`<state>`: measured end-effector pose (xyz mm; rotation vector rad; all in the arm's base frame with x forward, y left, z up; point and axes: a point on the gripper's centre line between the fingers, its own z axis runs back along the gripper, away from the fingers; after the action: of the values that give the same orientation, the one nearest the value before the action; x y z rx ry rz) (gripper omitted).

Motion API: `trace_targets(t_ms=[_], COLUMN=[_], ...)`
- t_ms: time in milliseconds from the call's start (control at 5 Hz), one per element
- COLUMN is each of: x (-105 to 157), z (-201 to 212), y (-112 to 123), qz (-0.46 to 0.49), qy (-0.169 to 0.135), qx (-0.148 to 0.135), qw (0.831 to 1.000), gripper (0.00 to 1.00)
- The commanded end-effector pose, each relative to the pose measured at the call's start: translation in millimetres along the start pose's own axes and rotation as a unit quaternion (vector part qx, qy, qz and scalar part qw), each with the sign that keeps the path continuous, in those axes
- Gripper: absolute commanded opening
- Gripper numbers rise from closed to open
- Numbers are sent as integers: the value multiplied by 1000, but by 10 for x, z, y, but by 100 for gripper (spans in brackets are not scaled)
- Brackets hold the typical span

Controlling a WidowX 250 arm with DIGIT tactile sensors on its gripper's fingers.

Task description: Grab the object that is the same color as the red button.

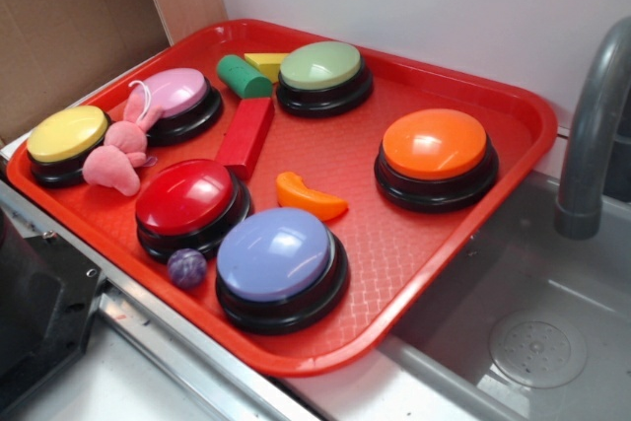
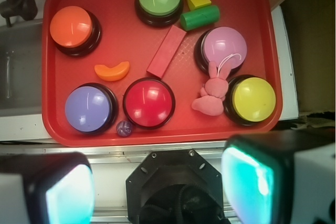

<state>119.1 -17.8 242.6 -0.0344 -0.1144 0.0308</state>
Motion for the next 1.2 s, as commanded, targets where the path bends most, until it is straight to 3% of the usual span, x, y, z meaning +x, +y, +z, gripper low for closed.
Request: trace_targets(t_ms=[0, 200, 600, 800, 1000], x=[0, 174, 518, 673, 765], z=[0, -196, -869, -1192, -1532], y=[0, 95, 200, 221, 256], qz=[0, 47, 176, 224, 279], qy=[0, -31, -64, -74, -60], qx=[0, -4, 15, 30, 10], qw=[1000, 998, 982, 971, 958], gripper=[100, 100, 100, 100, 100])
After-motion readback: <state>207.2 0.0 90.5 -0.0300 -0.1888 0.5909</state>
